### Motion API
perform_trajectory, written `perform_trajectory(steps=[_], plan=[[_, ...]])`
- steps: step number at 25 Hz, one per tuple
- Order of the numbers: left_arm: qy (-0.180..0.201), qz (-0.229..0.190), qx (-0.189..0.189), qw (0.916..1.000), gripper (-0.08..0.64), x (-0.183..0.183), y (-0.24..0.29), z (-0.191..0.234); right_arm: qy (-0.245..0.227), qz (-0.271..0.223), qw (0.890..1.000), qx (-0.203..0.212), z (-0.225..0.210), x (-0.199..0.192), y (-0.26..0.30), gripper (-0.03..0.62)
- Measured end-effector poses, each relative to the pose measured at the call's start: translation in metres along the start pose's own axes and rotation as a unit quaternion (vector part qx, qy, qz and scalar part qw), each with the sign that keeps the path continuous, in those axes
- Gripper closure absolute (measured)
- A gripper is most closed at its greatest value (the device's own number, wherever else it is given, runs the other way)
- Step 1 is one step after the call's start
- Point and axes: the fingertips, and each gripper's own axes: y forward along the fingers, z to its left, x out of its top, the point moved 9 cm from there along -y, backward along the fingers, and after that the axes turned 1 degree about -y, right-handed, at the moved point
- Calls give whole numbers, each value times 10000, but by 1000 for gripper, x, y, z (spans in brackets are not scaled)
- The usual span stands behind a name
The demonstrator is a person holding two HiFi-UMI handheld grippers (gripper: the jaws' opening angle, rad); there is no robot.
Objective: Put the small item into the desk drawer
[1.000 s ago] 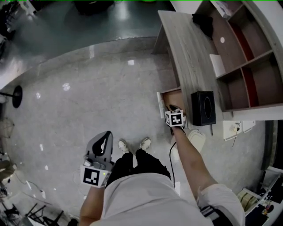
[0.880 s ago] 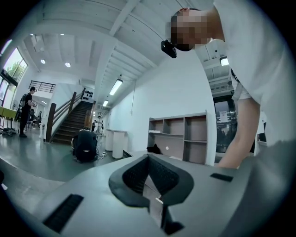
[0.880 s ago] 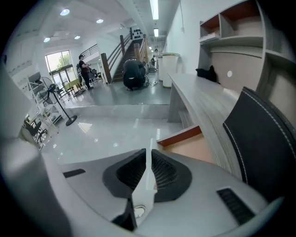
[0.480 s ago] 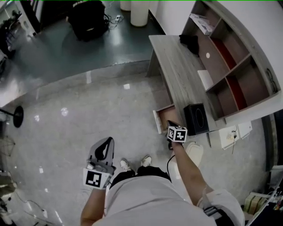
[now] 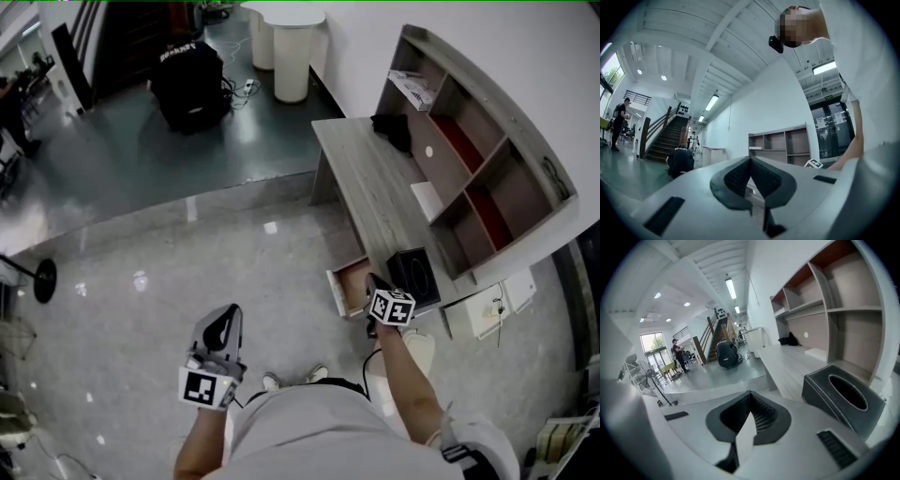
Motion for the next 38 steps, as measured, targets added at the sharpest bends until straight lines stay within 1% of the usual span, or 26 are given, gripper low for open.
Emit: perform_trajectory(steps=[7, 12, 15, 18, 21, 25, 28, 32, 36, 38], plan=[[38, -190, -170, 9997, 543, 13, 10, 12, -70, -758, 9971, 36, 13, 45, -41, 570], [2, -288, -253, 9993, 543, 20, 18, 8, -146, -1063, 9941, 128, 18, 63, -65, 571], [120, -403, -314, 9986, 543, 22, 25, 7, -253, -1261, 9915, 178, 22, 75, -78, 570], [138, -392, -359, 9985, 543, 22, 30, 8, -368, -1461, 9883, 230, 28, 83, -93, 570], [90, -415, -394, 9983, 543, 24, 42, 1, -340, -1668, 9849, 315, 23, 91, -107, 569], [171, -517, -468, 9974, 543, 31, 51, -11, -329, -1944, 9795, 402, 16, 101, -131, 569], [229, -552, -399, 9974, 543, 37, 50, -15, -507, -2133, 9741, 553, 17, 116, -148, 569], [265, -609, -186, 9976, 543, 43, 41, -20, -845, -2319, 9661, 760, 18, 133, -165, 569], [207, -649, 83, 9976, 543, 46, 31, -20, -1219, -2486, 9570, 867, 15, 148, -188, 569], [199, -625, 202, 9976, 543, 46, 27, -21, -1353, -2582, 9527, 858, 12, 154, -202, 569]])
